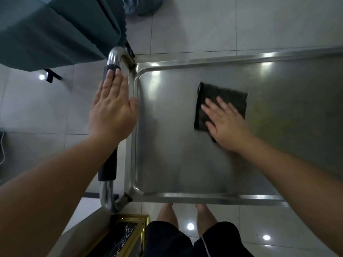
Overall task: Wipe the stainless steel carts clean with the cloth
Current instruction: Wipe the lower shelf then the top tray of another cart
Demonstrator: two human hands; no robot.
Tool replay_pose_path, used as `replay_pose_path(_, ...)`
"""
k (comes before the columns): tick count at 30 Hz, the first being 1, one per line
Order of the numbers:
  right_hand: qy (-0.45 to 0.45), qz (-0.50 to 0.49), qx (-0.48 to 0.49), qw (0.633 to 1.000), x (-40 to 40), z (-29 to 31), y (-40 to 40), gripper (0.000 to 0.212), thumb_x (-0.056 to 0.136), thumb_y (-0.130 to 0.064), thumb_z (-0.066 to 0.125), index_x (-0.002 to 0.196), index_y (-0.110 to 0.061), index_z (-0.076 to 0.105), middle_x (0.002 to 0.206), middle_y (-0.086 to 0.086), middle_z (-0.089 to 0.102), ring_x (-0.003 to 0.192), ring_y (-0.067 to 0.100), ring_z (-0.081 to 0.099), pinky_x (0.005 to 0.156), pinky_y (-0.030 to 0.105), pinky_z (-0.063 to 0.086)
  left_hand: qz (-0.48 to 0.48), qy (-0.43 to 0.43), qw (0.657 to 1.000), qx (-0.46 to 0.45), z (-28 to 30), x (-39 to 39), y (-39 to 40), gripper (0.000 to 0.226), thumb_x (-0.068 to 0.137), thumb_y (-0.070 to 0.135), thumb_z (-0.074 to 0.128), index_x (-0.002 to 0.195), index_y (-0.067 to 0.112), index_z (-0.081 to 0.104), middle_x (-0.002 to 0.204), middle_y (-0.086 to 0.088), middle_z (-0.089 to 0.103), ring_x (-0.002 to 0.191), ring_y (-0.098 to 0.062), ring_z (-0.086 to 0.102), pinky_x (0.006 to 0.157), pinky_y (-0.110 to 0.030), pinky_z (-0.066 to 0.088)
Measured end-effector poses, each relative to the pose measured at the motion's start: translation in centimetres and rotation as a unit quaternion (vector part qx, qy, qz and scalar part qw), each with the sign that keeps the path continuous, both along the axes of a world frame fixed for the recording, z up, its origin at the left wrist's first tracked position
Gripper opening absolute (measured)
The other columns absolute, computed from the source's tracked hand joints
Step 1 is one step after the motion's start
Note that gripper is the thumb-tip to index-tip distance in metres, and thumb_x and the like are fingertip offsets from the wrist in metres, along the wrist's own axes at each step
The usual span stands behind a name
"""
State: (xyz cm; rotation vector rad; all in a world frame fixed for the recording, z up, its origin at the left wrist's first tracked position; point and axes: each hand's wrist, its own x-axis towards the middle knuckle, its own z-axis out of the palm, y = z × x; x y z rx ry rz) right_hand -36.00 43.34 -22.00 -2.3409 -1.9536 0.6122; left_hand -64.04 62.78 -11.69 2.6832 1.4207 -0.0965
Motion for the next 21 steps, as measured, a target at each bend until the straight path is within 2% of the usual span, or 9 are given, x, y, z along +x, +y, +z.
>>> replay_pose_path(2,0.001,0.021,0.021,1.000,-2.7,-0.3,-7.6,0.060,0.104,-0.044,0.037,0.160,-0.024,0.042,0.170,-0.004,0.031,0.158,0.028,0.025,0.125,0.053,0.027,0.000,-0.001,1.000,-0.002,0.0,0.0,0.1,0.068,0.112,0.054,0.011,0.171,0.021,0.004,0.179,0.005,-0.007,0.161,-0.005,-0.018,0.132,-0.038,-0.003)
replay_pose_path(5,0.002,0.059,0.003,0.998,-6.1,-0.5,-18.5,0.057,0.109,-0.043,0.035,0.165,-0.028,0.031,0.173,-0.007,0.022,0.160,0.026,0.020,0.127,0.049,0.020,0.004,-0.001,1.000,-0.003,-0.1,0.0,0.0,0.068,0.112,0.054,0.012,0.171,0.021,0.004,0.179,0.005,-0.007,0.160,-0.003,-0.019,0.132,-0.037,-0.004)
replay_pose_path(8,-0.002,0.096,-0.033,0.995,-5.8,-0.2,-21.8,0.058,0.111,-0.047,0.031,0.166,-0.032,0.024,0.173,-0.010,0.020,0.160,0.023,0.019,0.128,0.047,0.018,0.006,0.002,1.000,0.002,0.0,0.1,-0.1,0.069,0.111,0.053,0.017,0.171,0.019,0.008,0.180,0.003,-0.004,0.162,-0.005,-0.016,0.132,-0.036,-0.004)
replay_pose_path(12,0.012,0.093,-0.004,0.996,-0.9,-0.6,-14.7,0.057,0.105,-0.044,0.043,0.159,-0.028,0.044,0.166,-0.004,0.039,0.155,0.028,0.034,0.120,0.053,0.034,0.007,-0.005,1.000,0.001,0.0,0.1,-0.1,0.070,0.111,0.053,0.019,0.171,0.019,0.011,0.180,0.003,-0.001,0.162,-0.006,-0.015,0.132,-0.037,-0.003)
replay_pose_path(14,0.000,0.077,0.010,0.997,2.5,-0.6,-8.8,0.058,0.103,-0.045,0.040,0.157,-0.023,0.048,0.164,0.001,0.043,0.153,0.031,0.037,0.120,0.054,0.033,0.006,-0.002,1.000,0.001,0.1,0.1,-0.2,0.070,0.111,0.054,0.018,0.171,0.019,0.010,0.180,0.003,-0.001,0.162,-0.005,-0.015,0.132,-0.037,-0.003)
replay_pose_path(16,-0.017,0.054,-0.011,0.998,6.2,-0.6,-3.0,0.064,0.103,-0.052,0.030,0.161,-0.026,0.039,0.169,-0.002,0.034,0.157,0.028,0.027,0.125,0.050,0.022,0.005,0.001,1.000,0.000,0.1,0.1,-0.2,0.070,0.111,0.053,0.017,0.171,0.019,0.011,0.180,0.002,0.000,0.162,-0.006,-0.015,0.132,-0.037,-0.003)
replay_pose_path(18,-0.027,0.017,-0.037,0.999,9.9,-0.5,2.6,0.064,0.105,-0.056,0.023,0.165,-0.033,0.024,0.174,-0.008,0.017,0.161,0.022,0.011,0.128,0.045,0.010,0.005,0.002,1.000,-0.001,0.3,0.3,-0.2,0.070,0.111,0.052,0.018,0.171,0.018,0.011,0.180,0.001,0.000,0.162,-0.007,-0.014,0.133,-0.038,-0.003)
replay_pose_path(21,-0.018,0.005,-0.054,0.998,13.8,-0.2,8.6,0.062,0.108,-0.052,0.033,0.166,-0.035,0.019,0.175,-0.012,0.005,0.162,0.020,0.001,0.129,0.044,0.006,0.011,0.004,1.000,-0.001,0.7,0.5,-0.3,0.070,0.111,0.050,0.020,0.171,0.016,0.011,0.180,0.000,0.000,0.163,-0.009,-0.013,0.133,-0.038,-0.003)
